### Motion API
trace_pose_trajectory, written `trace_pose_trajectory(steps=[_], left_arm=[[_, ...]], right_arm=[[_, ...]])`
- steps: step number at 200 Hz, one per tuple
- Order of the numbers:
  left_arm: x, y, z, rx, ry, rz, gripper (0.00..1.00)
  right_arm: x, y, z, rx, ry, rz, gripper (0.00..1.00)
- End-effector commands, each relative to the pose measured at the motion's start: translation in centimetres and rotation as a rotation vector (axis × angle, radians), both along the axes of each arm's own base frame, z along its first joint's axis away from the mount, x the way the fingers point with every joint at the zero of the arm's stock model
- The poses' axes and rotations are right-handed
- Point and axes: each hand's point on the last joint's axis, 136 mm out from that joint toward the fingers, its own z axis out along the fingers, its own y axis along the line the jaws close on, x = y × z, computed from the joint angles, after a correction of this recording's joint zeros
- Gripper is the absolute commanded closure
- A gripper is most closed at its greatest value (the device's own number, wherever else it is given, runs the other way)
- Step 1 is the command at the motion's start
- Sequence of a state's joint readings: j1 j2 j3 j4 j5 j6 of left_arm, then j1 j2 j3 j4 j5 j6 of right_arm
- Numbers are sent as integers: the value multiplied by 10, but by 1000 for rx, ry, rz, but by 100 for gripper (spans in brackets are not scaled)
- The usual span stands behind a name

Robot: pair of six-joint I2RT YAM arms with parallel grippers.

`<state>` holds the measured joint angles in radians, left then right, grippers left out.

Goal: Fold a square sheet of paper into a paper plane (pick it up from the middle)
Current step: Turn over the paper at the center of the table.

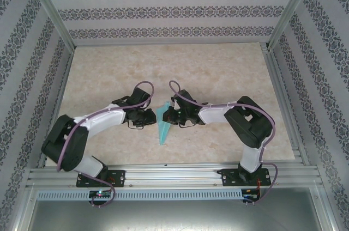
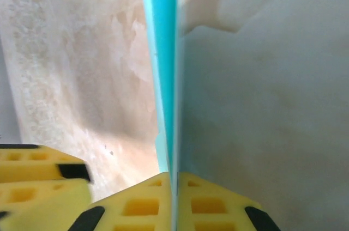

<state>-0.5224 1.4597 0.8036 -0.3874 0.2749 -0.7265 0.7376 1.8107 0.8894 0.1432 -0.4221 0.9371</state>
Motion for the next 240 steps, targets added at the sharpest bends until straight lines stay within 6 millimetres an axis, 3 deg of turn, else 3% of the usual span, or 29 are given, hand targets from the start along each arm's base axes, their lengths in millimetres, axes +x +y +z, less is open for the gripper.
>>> trace_pose_trajectory(steps=[1,35,73,118,146,175,240], left_arm=[[12,10,19,6,-107,91,72],[22,27,39,40,-197,174,71],[21,45,48,62,-241,259,70],[15,66,53,99,-261,318,69],[12,78,58,114,-279,361,68],[6,92,62,124,-293,420,67],[-18,124,68,148,-351,526,55]], right_arm=[[5,-17,30,-111,-120,19,93],[5,-53,57,-292,-206,26,93],[7,-91,78,-463,-250,9,92],[18,-125,103,-708,-315,-6,92],[24,-135,105,-883,-319,34,92],[29,-123,93,-1029,-299,119,93],[30,-52,32,-1096,-208,274,89]])
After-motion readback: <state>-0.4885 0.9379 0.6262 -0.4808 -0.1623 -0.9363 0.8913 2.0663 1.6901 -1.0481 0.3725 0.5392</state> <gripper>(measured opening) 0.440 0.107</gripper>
